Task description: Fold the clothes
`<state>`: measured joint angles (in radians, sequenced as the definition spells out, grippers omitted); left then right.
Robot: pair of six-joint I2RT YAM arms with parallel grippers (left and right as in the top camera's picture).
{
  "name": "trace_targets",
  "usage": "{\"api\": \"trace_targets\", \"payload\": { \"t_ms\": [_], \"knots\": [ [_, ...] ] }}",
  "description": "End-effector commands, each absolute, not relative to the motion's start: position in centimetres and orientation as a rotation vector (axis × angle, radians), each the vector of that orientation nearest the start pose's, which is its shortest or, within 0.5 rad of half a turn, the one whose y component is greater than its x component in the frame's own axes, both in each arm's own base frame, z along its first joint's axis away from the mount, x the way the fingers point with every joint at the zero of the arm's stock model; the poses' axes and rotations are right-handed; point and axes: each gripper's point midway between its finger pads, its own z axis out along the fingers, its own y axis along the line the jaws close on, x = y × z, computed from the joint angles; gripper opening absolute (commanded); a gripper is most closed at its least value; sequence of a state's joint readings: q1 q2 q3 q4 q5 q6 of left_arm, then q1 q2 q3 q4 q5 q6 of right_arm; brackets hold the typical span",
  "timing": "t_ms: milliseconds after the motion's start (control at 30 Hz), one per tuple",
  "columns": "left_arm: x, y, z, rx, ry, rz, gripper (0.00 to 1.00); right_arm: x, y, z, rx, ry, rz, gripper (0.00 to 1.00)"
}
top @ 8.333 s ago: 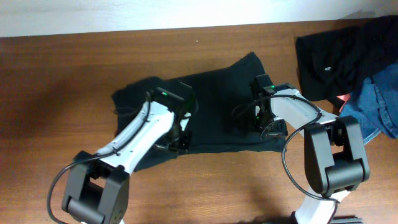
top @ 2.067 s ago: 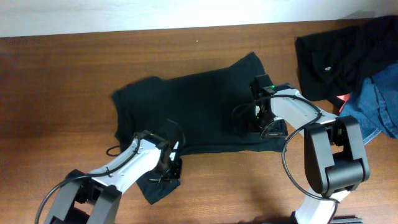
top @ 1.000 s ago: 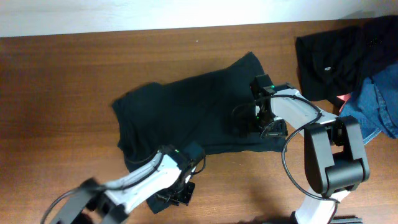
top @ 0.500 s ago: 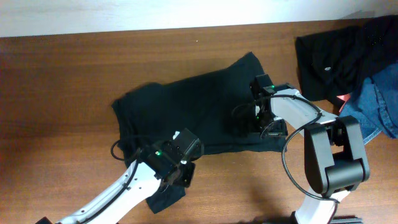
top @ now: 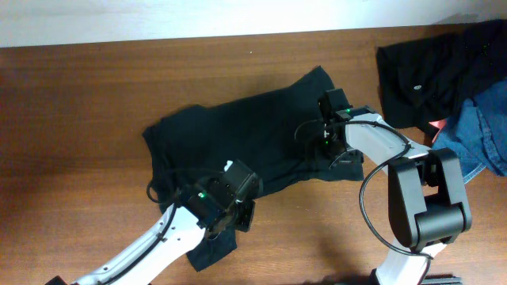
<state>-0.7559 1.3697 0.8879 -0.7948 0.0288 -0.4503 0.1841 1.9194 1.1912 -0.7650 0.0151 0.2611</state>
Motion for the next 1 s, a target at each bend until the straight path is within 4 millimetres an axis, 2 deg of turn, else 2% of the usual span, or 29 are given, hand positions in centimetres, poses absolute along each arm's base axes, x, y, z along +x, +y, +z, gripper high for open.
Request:
{"api": "trace_targets", "payload": {
  "t_ms": [0, 133, 367, 500, 633, 667, 700, 733, 800, 967],
  "knots": [
    [20.5, -20.5, 8.2, 0.434, 2.857, -0.334, 0.39, 34.0, 6.7, -0.8, 0.050, 3.101, 0.061, 0.99],
    [20.5, -20.4, 8.0, 0.434, 2.860, -0.330, 0.40, 34.9, 6.1, 1.8, 0.053, 3.091, -0.011, 0.99],
    [20.5, -19.9, 6.4, 0.429, 2.874, -0.278, 0.40, 34.3, 5.2, 6.4, 0.058, 3.089, -0.082, 0.99],
    [20.5, -19.8, 5.5, 0.432, 2.895, -0.259, 0.40, 32.6, 4.8, 9.0, 0.061, 3.089, -0.085, 0.99],
    [20.6, -19.9, 4.6, 0.434, 2.916, -0.242, 0.40, 31.4, 3.2, 10.0, 0.106, 3.096, -0.214, 0.99],
    [20.6, -19.9, 4.3, 0.435, 2.922, -0.237, 0.40, 31.3, 2.9, 10.0, 0.124, 3.099, -0.229, 0.90],
    [20.6, -19.9, 4.1, 0.435, 2.927, -0.234, 0.40, 31.2, 2.7, 9.9, 0.136, 3.104, -0.229, 0.74],
    [20.5, -19.9, 3.9, 0.436, 2.935, -0.226, 0.40, 31.0, 2.4, 9.6, 0.181, 3.108, -0.232, 0.32],
    [20.5, -19.8, 3.6, 0.438, 2.945, -0.218, 0.40, 30.7, 2.2, 8.8, 0.222, 3.116, -0.212, 0.04],
    [20.3, -19.8, 3.2, 0.440, 2.960, -0.210, 0.40, 30.2, 2.4, 6.3, 0.229, 3.120, -0.168, 0.04]
  ]
}}
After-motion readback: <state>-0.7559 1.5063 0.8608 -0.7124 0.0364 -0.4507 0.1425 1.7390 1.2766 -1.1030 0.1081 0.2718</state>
